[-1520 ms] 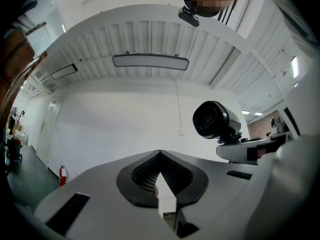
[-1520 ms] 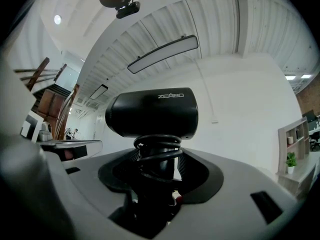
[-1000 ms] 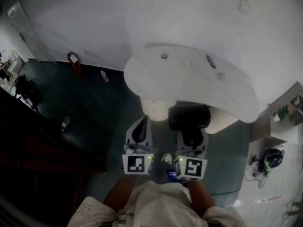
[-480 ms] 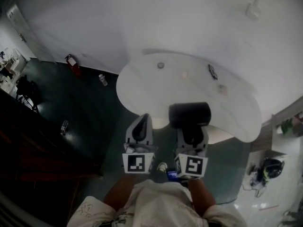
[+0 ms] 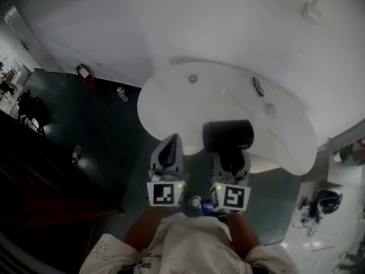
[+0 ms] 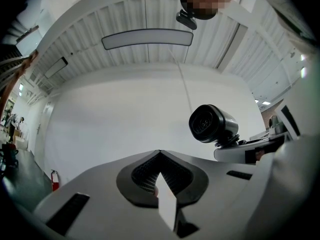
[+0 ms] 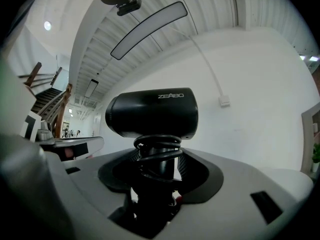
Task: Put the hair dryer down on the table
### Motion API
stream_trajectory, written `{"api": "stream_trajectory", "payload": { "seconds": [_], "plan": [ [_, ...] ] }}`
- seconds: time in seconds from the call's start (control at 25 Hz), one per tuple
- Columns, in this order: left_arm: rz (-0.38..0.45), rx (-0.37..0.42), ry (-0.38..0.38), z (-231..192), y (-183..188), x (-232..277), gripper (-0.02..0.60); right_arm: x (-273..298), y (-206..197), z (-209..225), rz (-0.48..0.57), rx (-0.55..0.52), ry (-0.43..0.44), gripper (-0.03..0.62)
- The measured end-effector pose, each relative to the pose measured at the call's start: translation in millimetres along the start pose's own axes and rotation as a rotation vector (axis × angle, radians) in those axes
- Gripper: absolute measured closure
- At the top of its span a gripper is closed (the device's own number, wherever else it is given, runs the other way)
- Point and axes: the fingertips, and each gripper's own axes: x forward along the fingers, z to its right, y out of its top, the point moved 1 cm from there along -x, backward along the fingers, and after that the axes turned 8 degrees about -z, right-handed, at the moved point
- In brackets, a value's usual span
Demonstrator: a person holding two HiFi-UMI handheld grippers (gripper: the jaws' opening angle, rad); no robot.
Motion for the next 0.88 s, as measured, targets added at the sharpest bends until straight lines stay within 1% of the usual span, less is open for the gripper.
{"api": "stream_trajectory", "payload": {
  "seconds": [0.2,0.4,0.52,0.72,0.88],
  "plan": [
    [0.005,-0.01,-0.017,-10,-1,10,0.586,15,2,-7,-0.01,-0.009,-0.013,0.359],
    [0.025,-0.003,-0.013,-23,3,15,0.586,33,-7,-16,-0.054,-0.004,-0.008,0.359],
    [0.029,-0.014,-0.003,-34,4,15,0.586,47,-18,-25,-0.096,0.0,0.003,0.359],
    [0.011,-0.015,0.019,-46,-2,13,0.586,73,-42,-32,-0.163,0.013,0.013,0.358],
    [0.008,-0.03,0.044,-59,-4,11,0.586,95,-66,-41,-0.23,0.026,0.032,0.359]
  ]
}}
